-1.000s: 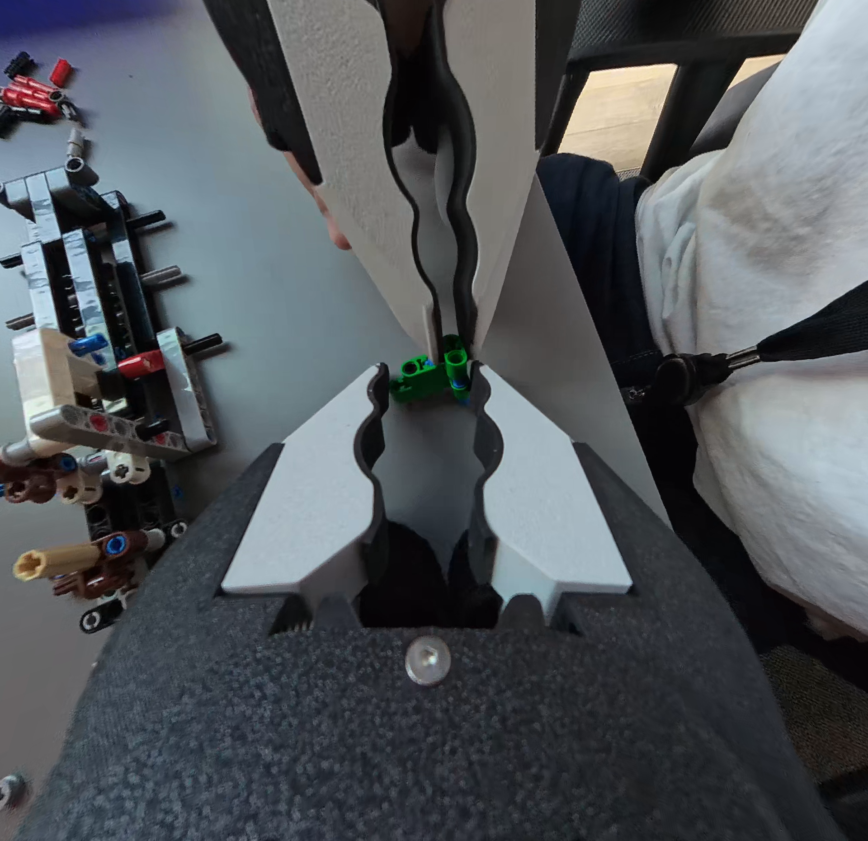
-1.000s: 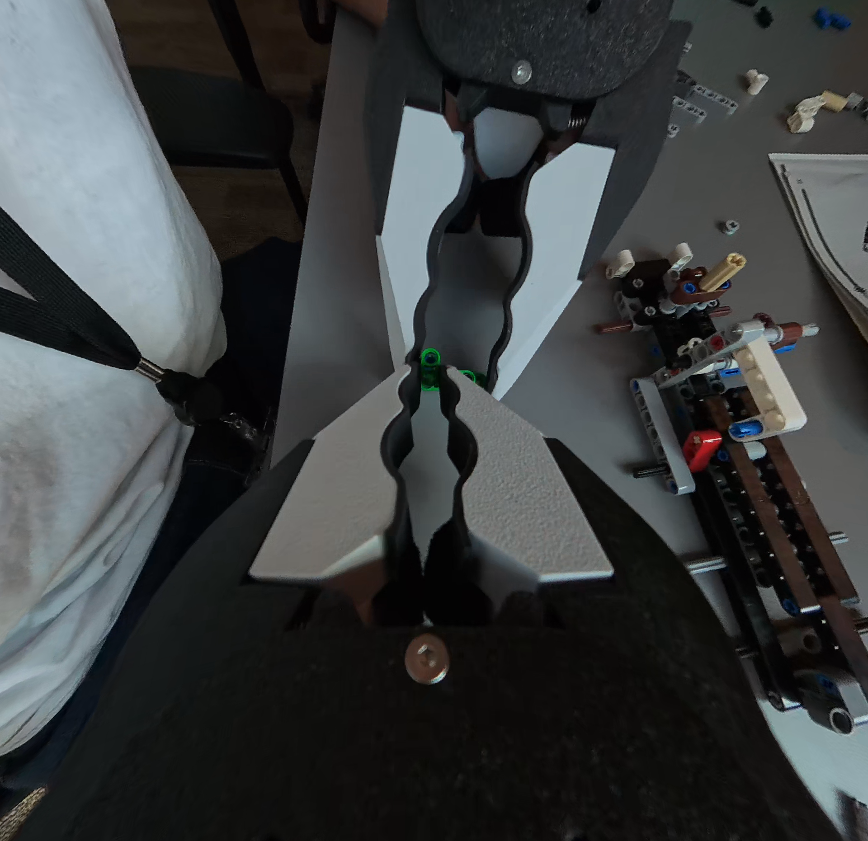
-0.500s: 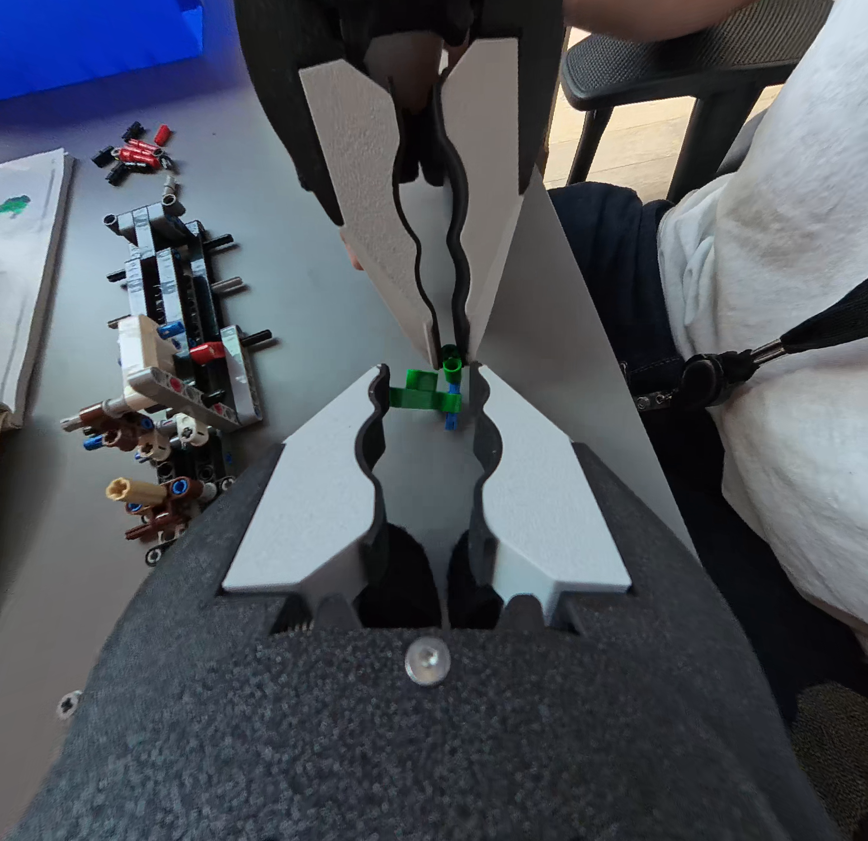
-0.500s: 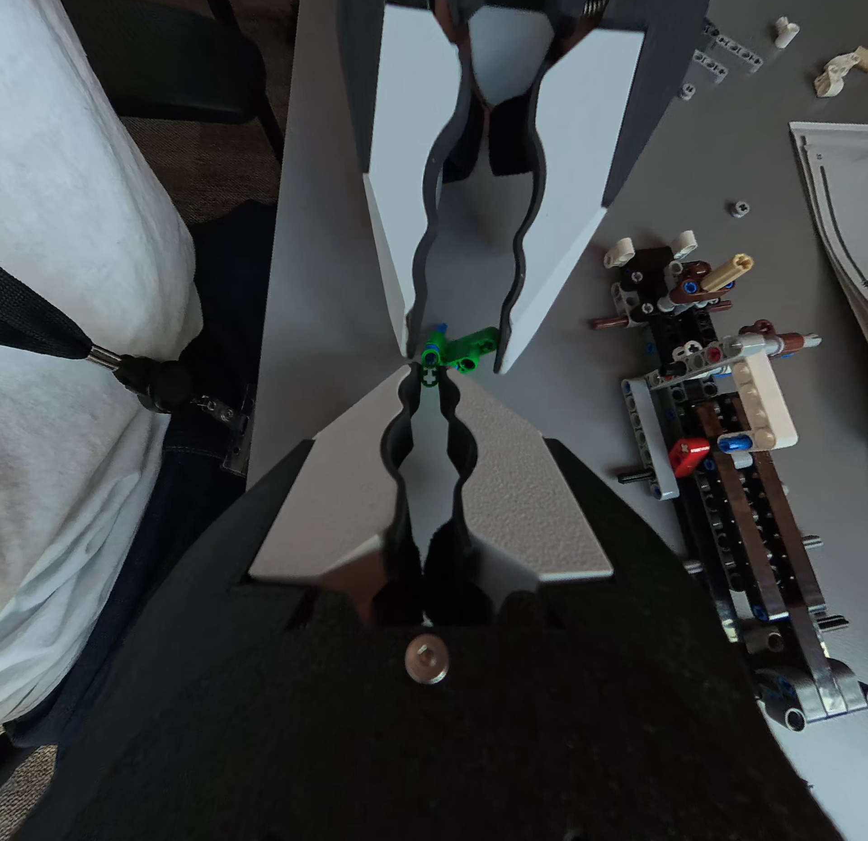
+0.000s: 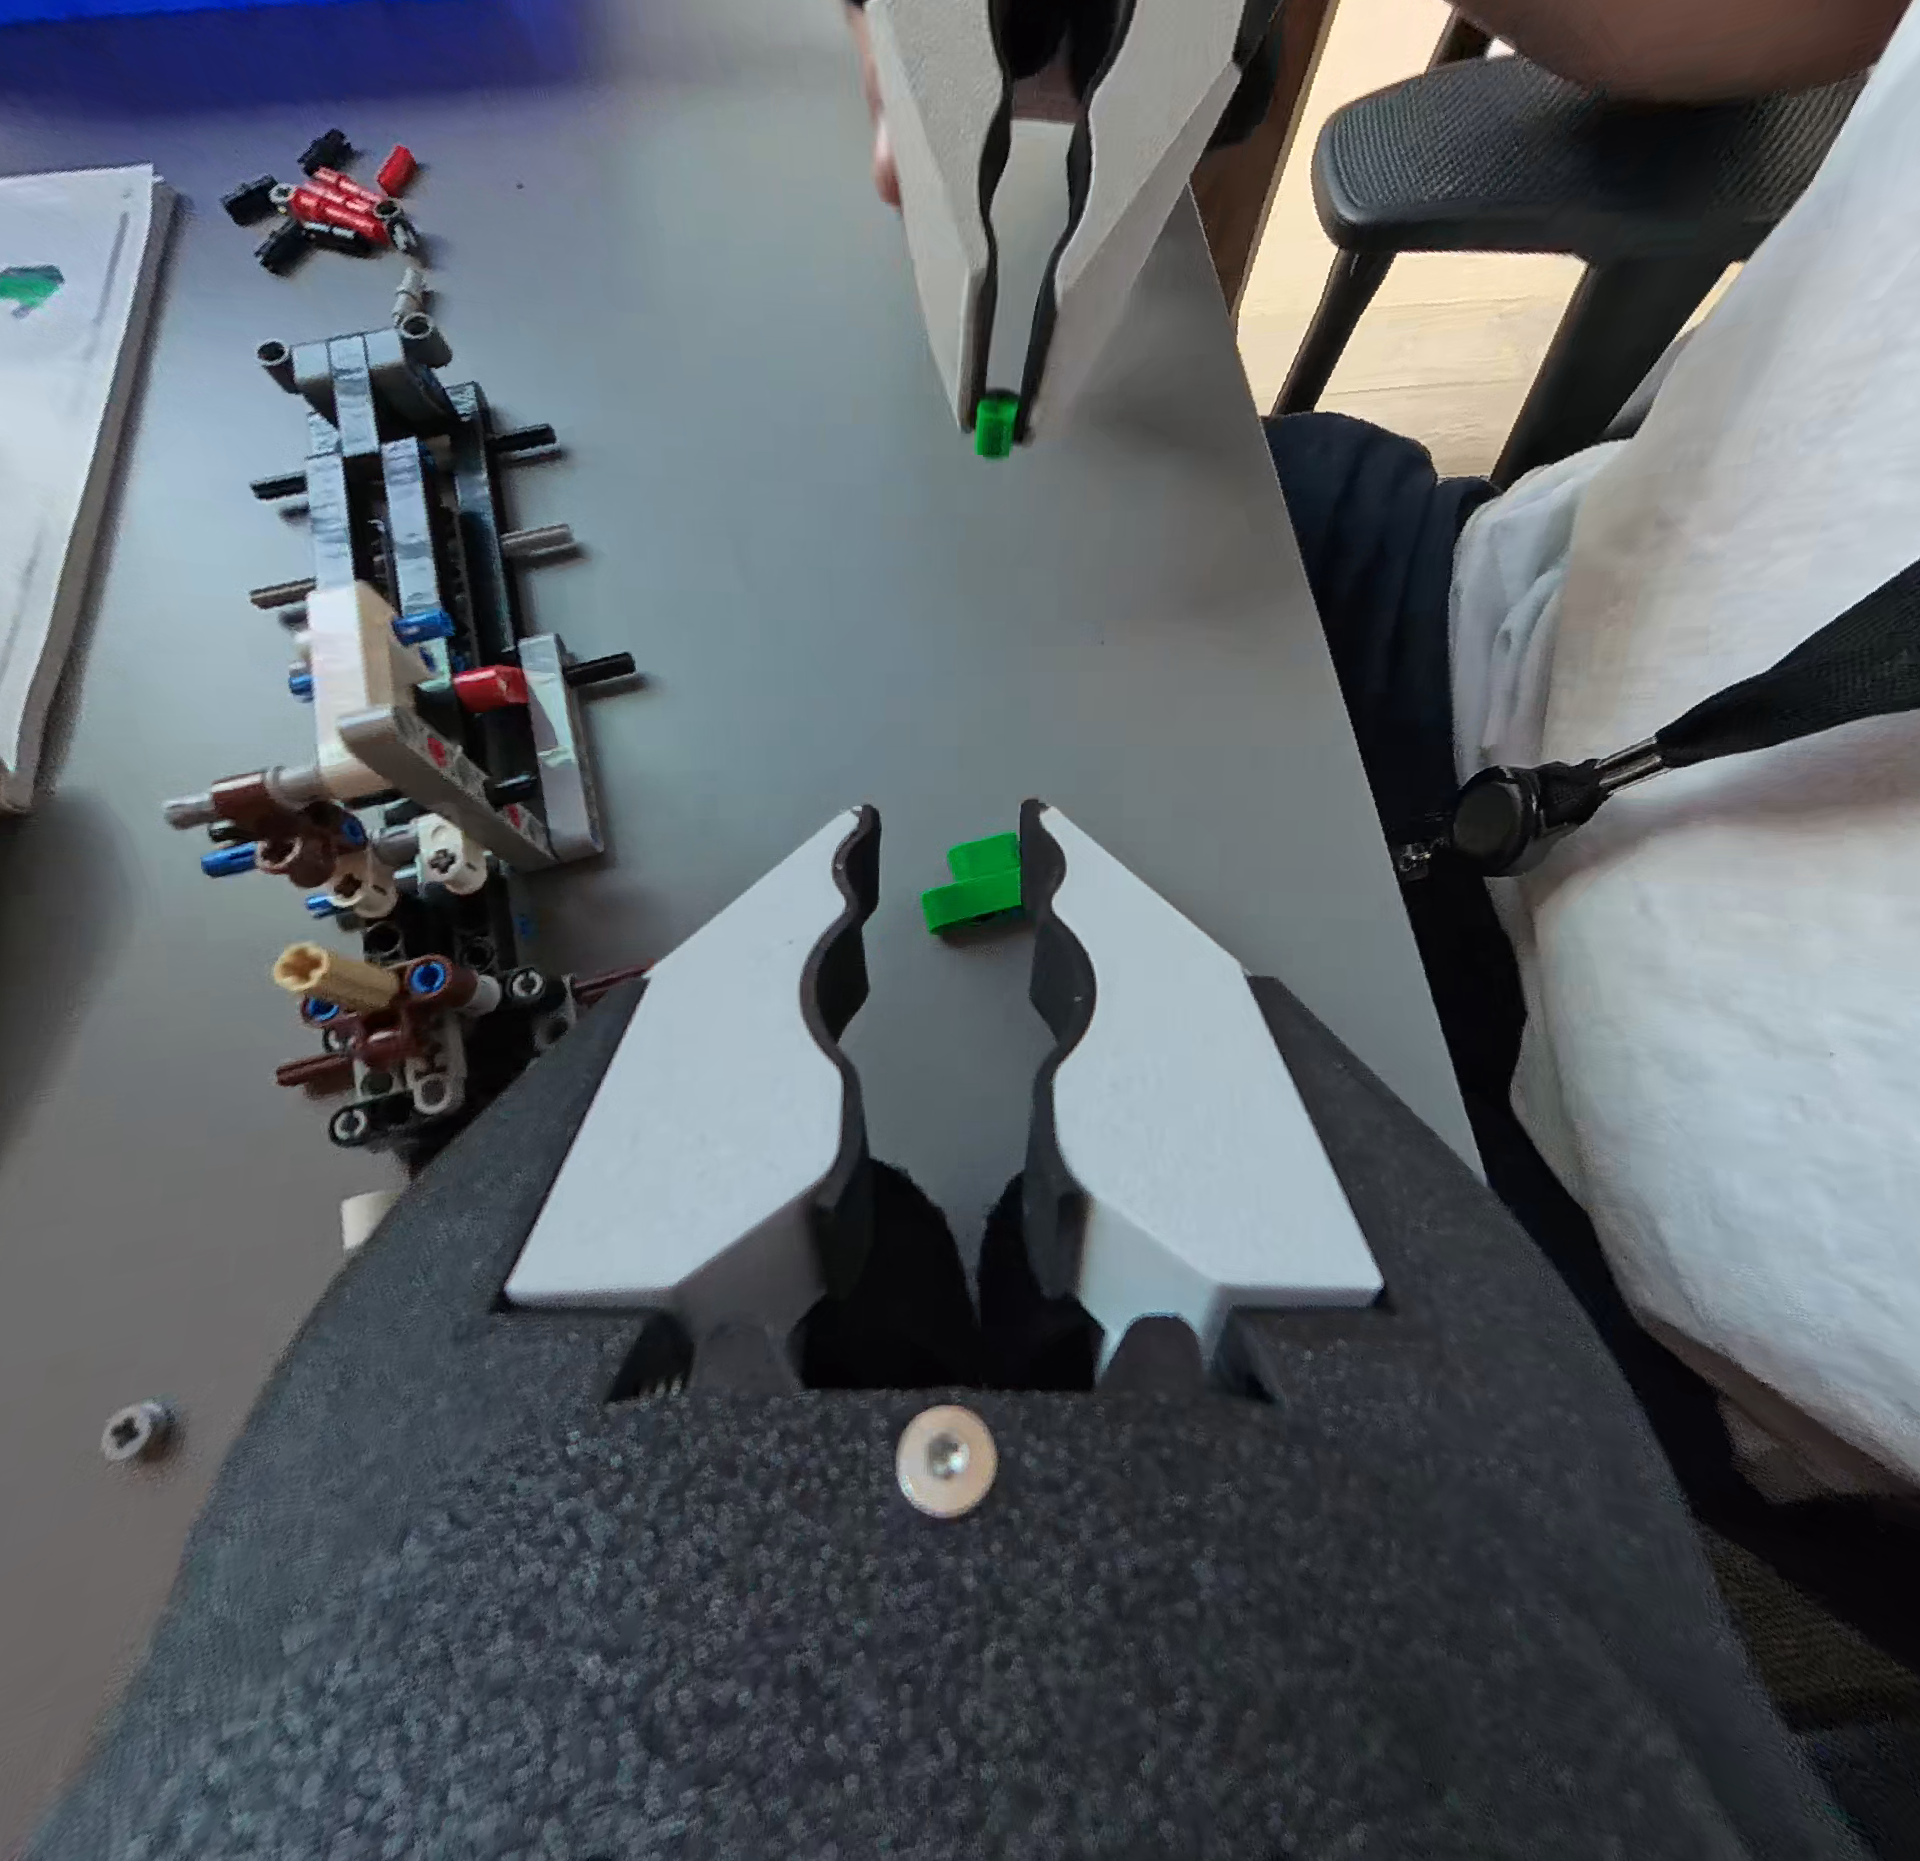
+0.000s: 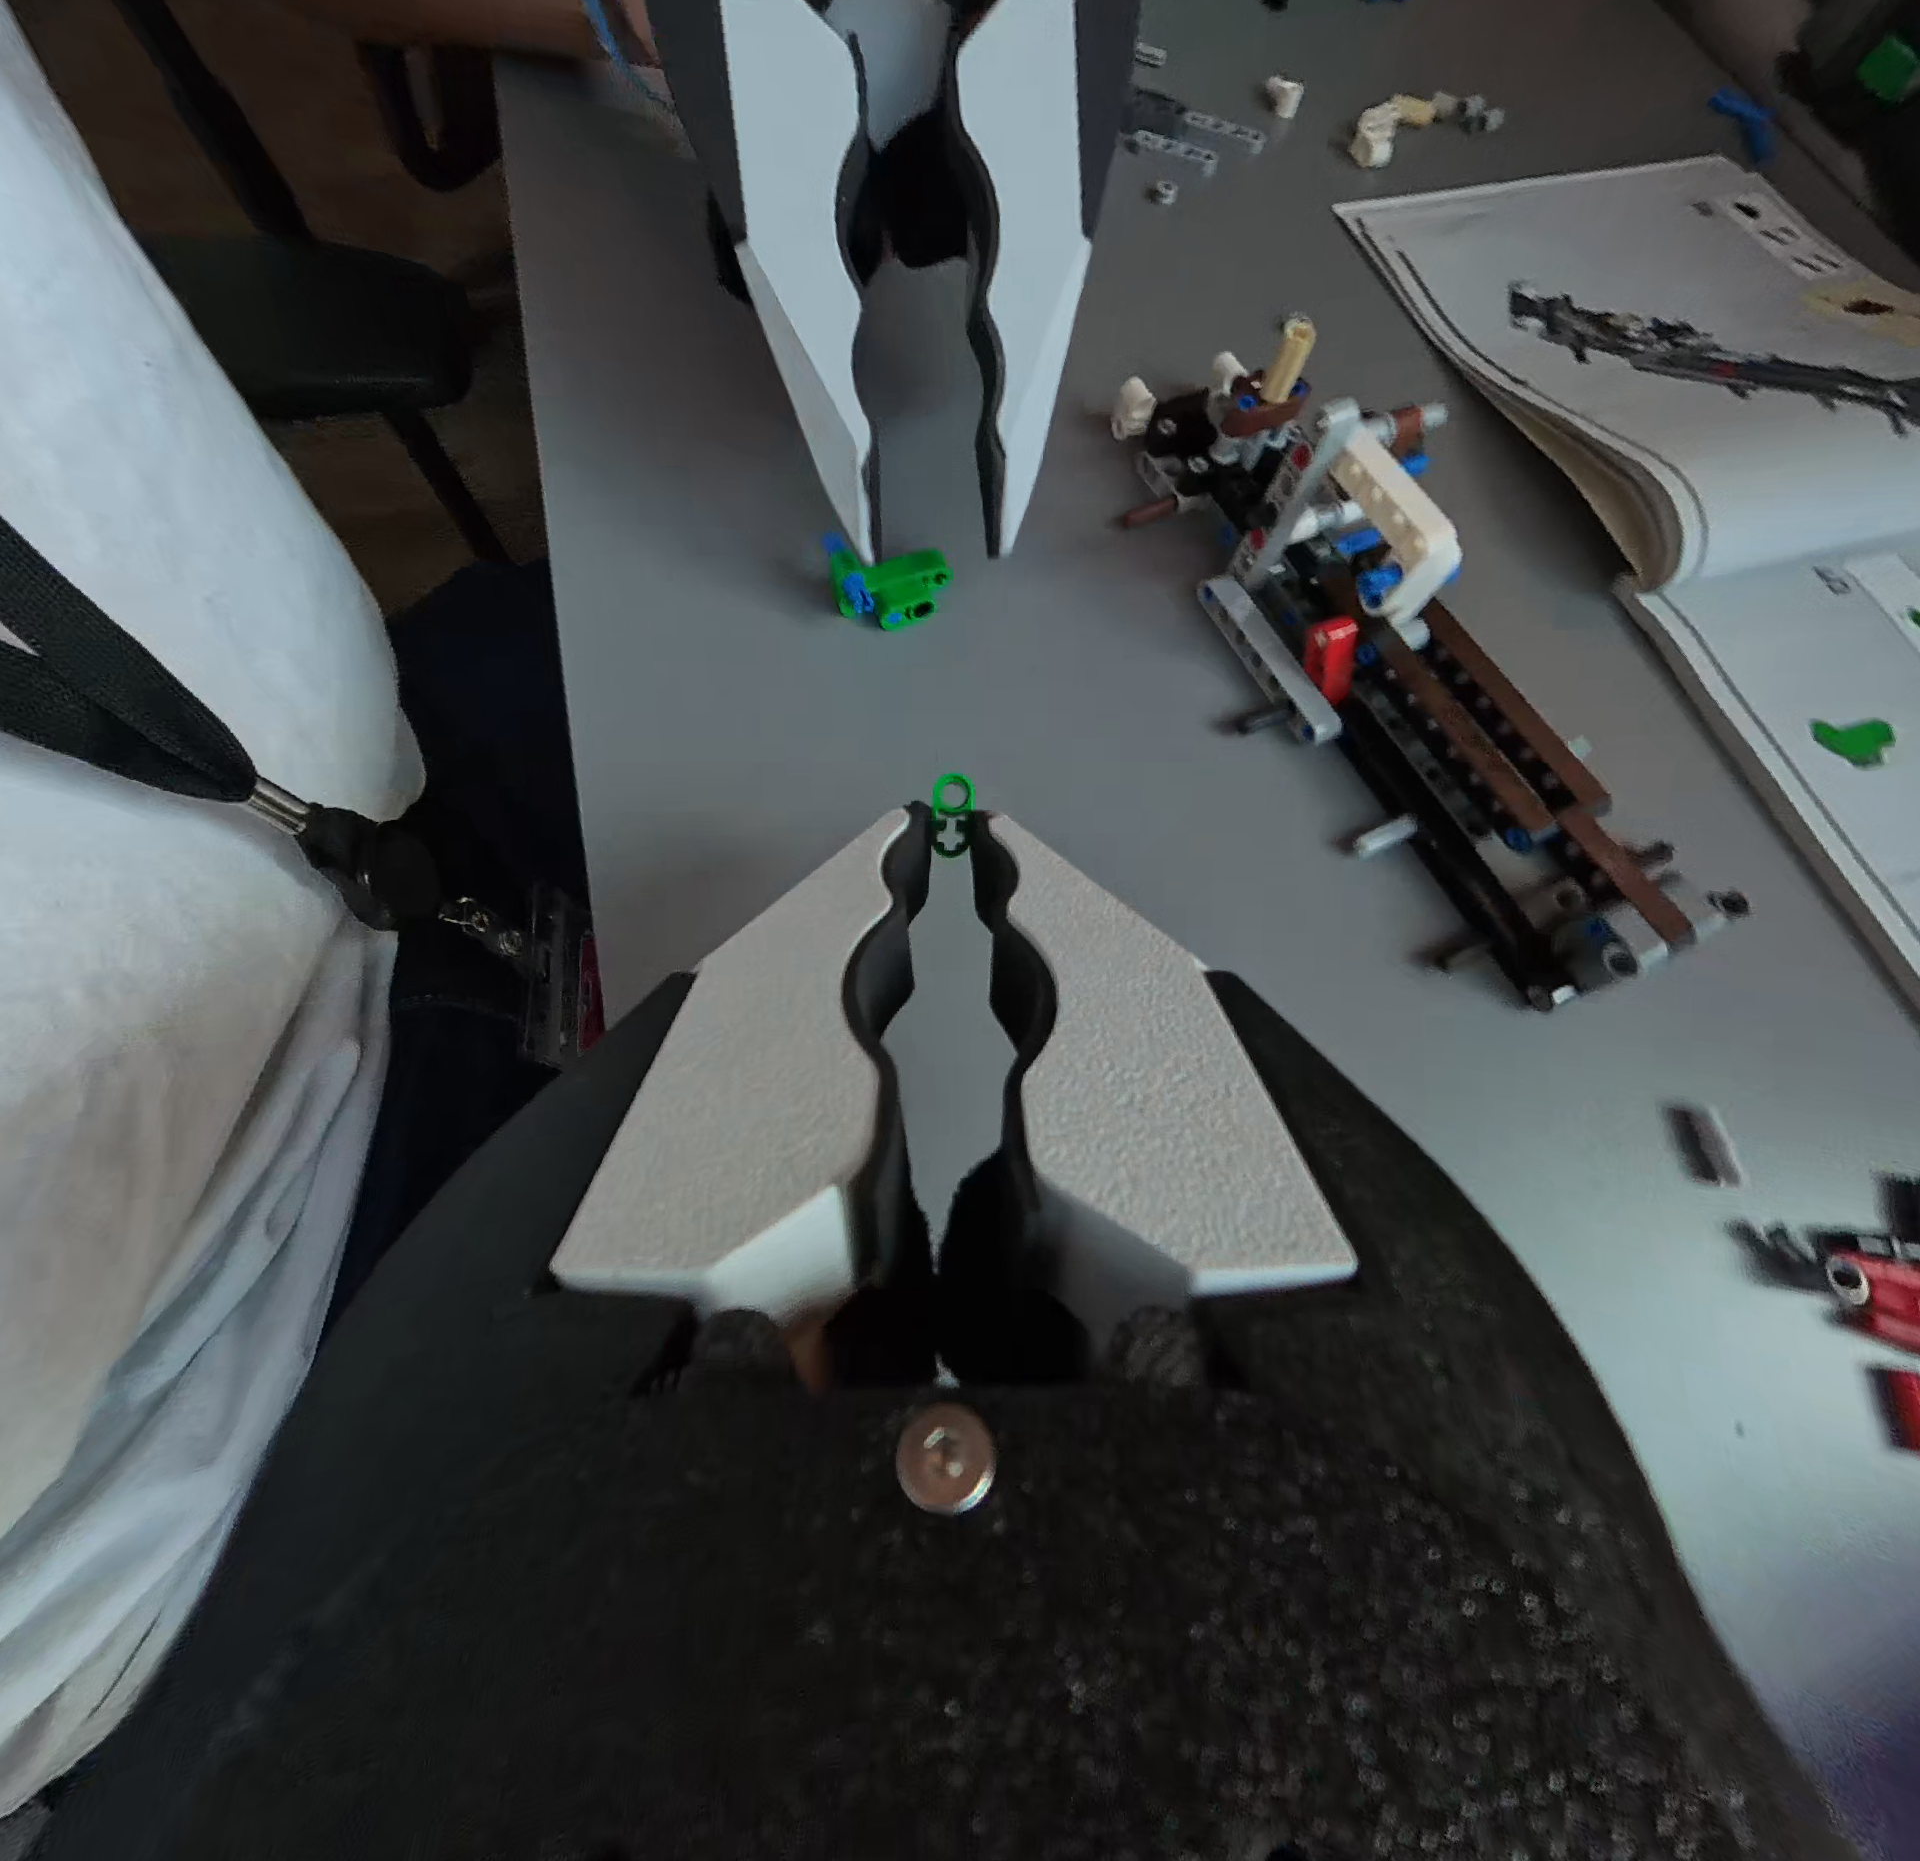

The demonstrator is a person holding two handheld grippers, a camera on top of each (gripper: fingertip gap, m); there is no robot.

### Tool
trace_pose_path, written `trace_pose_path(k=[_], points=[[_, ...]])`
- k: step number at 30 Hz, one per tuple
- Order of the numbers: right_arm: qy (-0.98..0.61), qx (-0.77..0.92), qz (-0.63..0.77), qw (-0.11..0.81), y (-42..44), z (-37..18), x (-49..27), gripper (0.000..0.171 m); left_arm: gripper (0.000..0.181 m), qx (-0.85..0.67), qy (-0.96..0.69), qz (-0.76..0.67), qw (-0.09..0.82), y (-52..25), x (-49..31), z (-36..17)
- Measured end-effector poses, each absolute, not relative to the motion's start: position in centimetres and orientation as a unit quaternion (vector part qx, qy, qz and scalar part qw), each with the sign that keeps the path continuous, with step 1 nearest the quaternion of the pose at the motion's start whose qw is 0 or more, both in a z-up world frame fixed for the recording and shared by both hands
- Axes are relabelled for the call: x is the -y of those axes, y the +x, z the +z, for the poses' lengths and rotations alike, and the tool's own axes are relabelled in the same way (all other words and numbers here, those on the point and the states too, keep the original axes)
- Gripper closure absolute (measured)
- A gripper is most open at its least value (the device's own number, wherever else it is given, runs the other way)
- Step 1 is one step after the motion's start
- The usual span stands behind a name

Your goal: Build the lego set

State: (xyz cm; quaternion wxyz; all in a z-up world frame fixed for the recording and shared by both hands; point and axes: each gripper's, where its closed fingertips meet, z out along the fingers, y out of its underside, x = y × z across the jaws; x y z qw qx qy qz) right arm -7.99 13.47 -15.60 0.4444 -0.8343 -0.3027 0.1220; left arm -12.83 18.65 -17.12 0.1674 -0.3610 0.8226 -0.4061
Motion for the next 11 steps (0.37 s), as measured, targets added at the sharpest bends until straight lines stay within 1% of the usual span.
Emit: trace_pose_path(k=[1,5,7,11], points=[[-0.84,0.287,0.113,0.446,-7.1,-15.6,-12.8,0.165,0.156,-0.814,-0.375,-0.414,0.161,-13.0,-18.9,-16.7],[-0.852,0.186,0.101,0.479,-3.9,-15.3,-11.5,0.165,0.159,-0.781,-0.431,-0.406,0.198,-13.1,-21.2,-15.0],[-0.848,0.143,0.112,0.497,-3.2,-15.1,-11.3,0.165,0.158,-0.767,-0.471,-0.389,0.195,-13.7,-21.8,-15.0],[-0.863,0.165,0.093,0.468,-3.1,-16.4,-10.8,0.165,0.155,-0.747,-0.526,-0.367,0.177,-14.6,-20.8,-16.3]])
